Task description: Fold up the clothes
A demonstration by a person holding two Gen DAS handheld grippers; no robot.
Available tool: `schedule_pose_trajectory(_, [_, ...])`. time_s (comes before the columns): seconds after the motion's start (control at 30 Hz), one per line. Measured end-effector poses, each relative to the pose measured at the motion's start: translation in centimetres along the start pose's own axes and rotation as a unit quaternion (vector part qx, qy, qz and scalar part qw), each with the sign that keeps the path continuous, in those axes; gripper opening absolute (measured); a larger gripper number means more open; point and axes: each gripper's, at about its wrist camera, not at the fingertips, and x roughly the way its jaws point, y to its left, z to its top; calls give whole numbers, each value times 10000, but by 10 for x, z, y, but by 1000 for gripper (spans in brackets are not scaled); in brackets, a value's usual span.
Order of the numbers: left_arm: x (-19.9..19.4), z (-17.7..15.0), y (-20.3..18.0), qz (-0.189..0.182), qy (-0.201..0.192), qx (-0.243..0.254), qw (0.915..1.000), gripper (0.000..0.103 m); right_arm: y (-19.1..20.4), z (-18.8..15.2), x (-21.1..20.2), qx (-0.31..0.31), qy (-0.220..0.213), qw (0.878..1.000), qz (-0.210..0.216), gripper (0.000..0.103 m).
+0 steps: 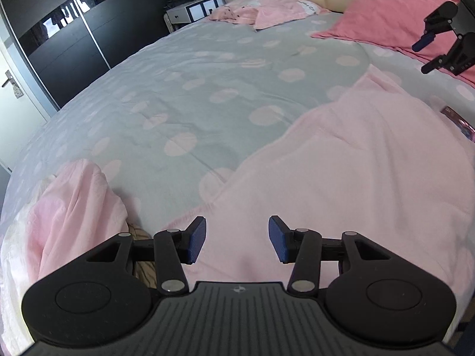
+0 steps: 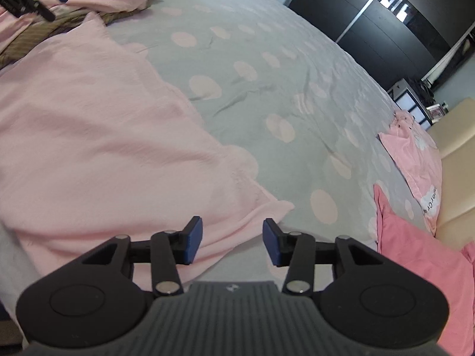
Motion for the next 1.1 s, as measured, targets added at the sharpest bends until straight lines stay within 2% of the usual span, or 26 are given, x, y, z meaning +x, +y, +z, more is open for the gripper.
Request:
schedule_pose_trajectory(0.2, [28,13,5,66,-118,84,9999,44,-28,8,20,853,-235,9961,49,58])
schedule_pose_trajectory(0.27, [38,16,6,55,-102,165,9998,45,-34,7,25,1042,-437,9936,51,62])
schedule_pose_trajectory(0.33, [47,20,8,53,-54,165,9998,45,-38,6,31,1208,-648,9906,23,72])
schedule_pose_trajectory(0.37, [51,22,9,48,-49,155,9999,45,-39,6,34,1197,-681,9905,26,72])
schedule_pose_trajectory(0.57, [70,30,10,-57,-70,221,9997,47,-36,14,58,827,-557,9944,351,72])
schedule_pose_trajectory(0.7, [82,30,8,-181,-56,393,9990,47,-35,19,76,837,-485,9933,632,69])
schedule_pose_trajectory(0.83, [95,29,8,-373,-61,475,9982,49,-33,24,94,735,-441,9923,896,57])
schedule_pose_trajectory(1.1, [119,28,4,-714,87,461,9963,54,-29,32,121,952,-531,9851,1327,57])
